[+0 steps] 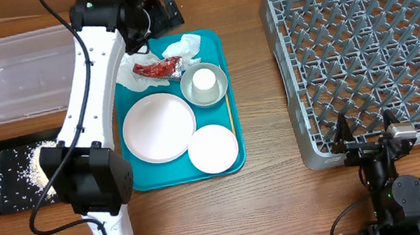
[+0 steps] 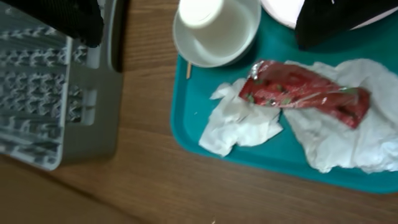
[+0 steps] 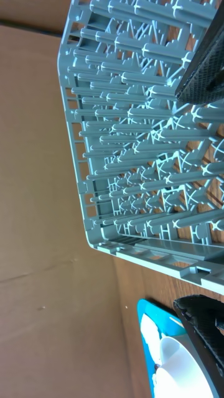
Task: Sort waste into correct bins and load items into the dishwasher
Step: 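Open the left gripper and move it to the red wrapper, then grasp the red wrapper on the teal tray with the left gripper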
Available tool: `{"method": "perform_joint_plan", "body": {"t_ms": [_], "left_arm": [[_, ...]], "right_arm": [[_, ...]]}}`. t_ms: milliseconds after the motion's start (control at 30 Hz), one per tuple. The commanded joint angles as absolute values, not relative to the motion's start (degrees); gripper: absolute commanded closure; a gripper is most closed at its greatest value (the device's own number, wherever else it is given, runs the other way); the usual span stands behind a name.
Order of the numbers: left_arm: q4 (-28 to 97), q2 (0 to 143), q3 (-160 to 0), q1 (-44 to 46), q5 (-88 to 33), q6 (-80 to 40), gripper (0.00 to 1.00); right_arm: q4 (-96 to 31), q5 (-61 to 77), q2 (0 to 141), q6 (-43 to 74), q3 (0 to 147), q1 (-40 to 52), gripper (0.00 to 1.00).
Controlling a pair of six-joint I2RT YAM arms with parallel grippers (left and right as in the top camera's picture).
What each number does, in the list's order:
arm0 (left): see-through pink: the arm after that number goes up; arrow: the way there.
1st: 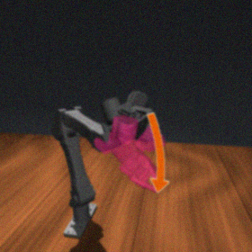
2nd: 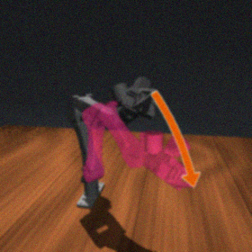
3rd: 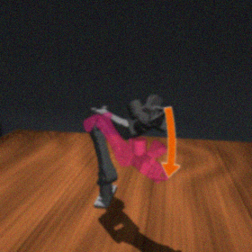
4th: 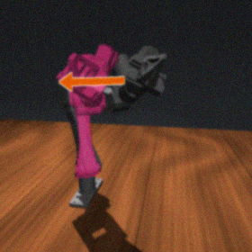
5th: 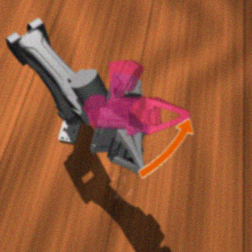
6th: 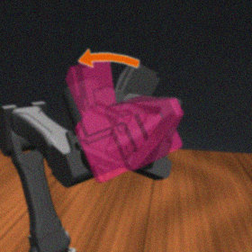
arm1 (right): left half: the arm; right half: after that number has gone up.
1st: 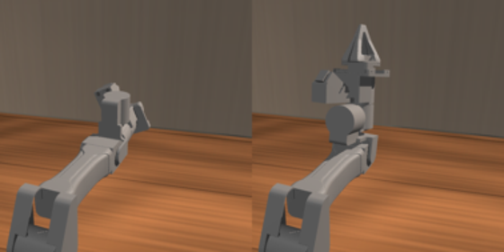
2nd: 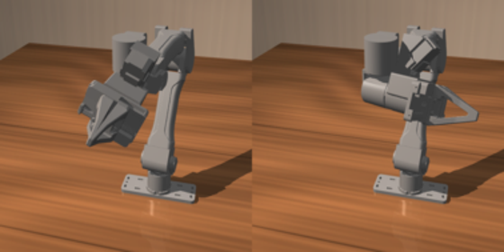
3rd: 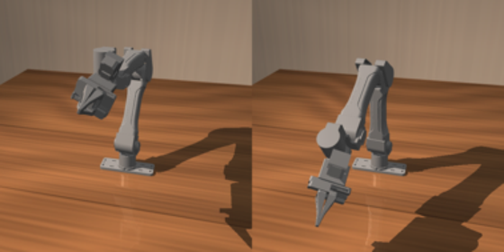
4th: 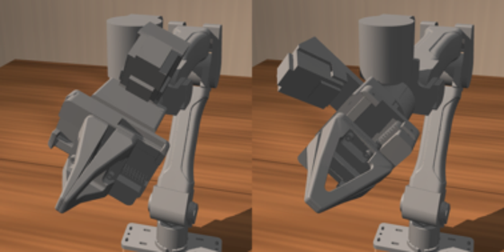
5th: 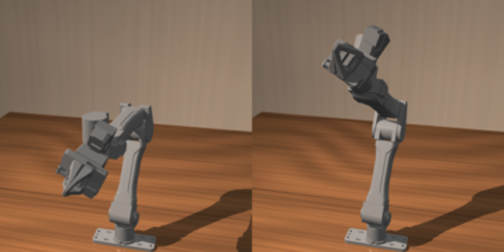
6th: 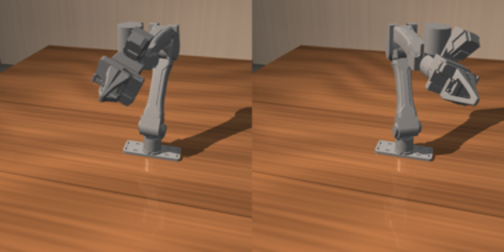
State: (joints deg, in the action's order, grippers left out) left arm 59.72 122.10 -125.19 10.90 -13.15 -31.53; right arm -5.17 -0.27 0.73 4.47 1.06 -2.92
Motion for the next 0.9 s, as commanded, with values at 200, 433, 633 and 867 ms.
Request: {"method": "perform_joint_plan", "body": {"t_ms": [200,433,633,867], "left_arm": [[54.26,128.42,-125.78,9.50,-10.74,-45.84,0.00],[56.12,133.73,-125.78,9.50,-6.20,-54.50,0.00],[61.52,135.44,-125.73,9.17,-5.56,-60.14,0.00],[64.97,135.44,-125.73,8.93,-6.57,-60.90,0.00]], "right_arm": [[-4.84,-0.34,0.16,4.27,0.47,-2.74,0.00],[-4.84,-0.34,0.16,4.27,0.47,-2.74,0.00],[-4.84,-0.34,0.16,4.27,0.47,-2.74,0.00],[-4.84,-0.34,0.16,4.25,0.47,-2.74,0.00]]}}
